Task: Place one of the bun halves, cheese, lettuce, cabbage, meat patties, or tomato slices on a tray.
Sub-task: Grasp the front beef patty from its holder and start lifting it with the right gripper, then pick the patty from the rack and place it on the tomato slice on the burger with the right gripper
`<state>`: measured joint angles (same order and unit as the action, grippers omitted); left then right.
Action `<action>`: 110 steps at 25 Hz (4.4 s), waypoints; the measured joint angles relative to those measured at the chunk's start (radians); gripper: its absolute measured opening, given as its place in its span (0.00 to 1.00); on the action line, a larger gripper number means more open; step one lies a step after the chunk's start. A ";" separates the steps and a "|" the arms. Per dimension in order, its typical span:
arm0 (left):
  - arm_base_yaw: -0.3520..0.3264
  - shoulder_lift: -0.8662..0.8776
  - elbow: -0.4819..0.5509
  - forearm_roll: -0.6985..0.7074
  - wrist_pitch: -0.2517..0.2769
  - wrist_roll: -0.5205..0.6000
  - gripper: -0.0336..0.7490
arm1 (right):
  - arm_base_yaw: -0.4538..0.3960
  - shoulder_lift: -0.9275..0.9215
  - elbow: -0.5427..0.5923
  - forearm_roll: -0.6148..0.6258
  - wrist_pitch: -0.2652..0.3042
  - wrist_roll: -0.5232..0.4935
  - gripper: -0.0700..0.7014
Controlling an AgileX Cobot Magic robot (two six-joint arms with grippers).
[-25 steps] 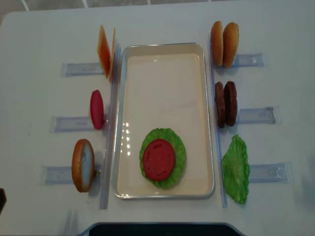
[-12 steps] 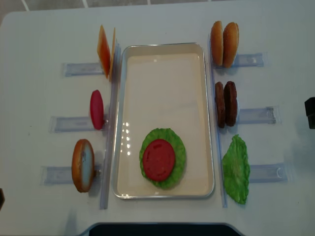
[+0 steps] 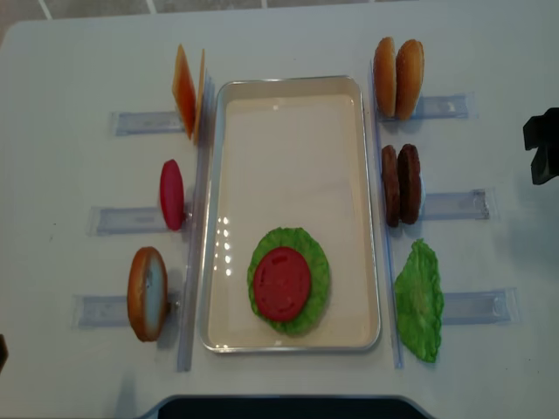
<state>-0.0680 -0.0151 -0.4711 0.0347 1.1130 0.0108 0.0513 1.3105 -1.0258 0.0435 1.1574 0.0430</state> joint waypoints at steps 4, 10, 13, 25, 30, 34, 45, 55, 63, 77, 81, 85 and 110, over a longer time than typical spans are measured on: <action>0.000 0.000 0.000 0.000 0.000 0.000 0.04 | 0.055 0.000 0.000 0.027 -0.020 0.077 0.77; 0.000 0.000 0.000 0.000 0.000 0.000 0.04 | 0.203 0.000 0.000 0.031 -0.088 0.208 0.77; 0.000 0.000 0.000 0.000 0.000 0.000 0.04 | 0.287 0.000 0.000 0.036 -0.133 0.269 0.77; 0.000 0.000 0.000 0.000 0.000 0.000 0.04 | 0.531 0.069 -0.031 0.084 -0.240 0.383 0.77; 0.000 0.000 0.000 0.000 0.000 0.008 0.04 | 0.570 0.132 -0.068 0.096 -0.254 0.385 0.77; 0.000 0.000 0.000 0.000 0.000 0.008 0.04 | 0.570 0.187 -0.071 0.105 -0.277 0.380 0.77; 0.000 0.000 0.000 0.000 0.000 0.008 0.04 | 0.570 0.271 -0.071 0.052 -0.337 0.365 0.77; 0.000 0.000 0.000 0.000 0.000 0.008 0.04 | 0.566 0.290 -0.071 0.000 -0.348 0.364 0.77; 0.000 0.000 0.000 0.000 0.000 0.008 0.04 | 0.560 0.317 -0.071 -0.006 -0.353 0.364 0.77; 0.000 0.000 0.000 0.000 0.000 0.008 0.04 | 0.543 0.358 -0.072 -0.030 -0.380 0.362 0.76; 0.000 0.000 0.000 0.000 0.000 0.008 0.04 | 0.536 0.361 -0.072 -0.043 -0.381 0.362 0.71; 0.000 0.000 0.000 0.000 0.000 0.008 0.04 | 0.528 0.366 -0.072 -0.065 -0.379 0.362 0.62; 0.000 0.000 0.000 0.000 0.000 0.008 0.04 | 0.528 0.266 -0.072 -0.061 -0.301 0.360 0.28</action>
<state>-0.0680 -0.0151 -0.4711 0.0347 1.1130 0.0183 0.5796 1.5764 -1.0975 -0.0174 0.8564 0.4034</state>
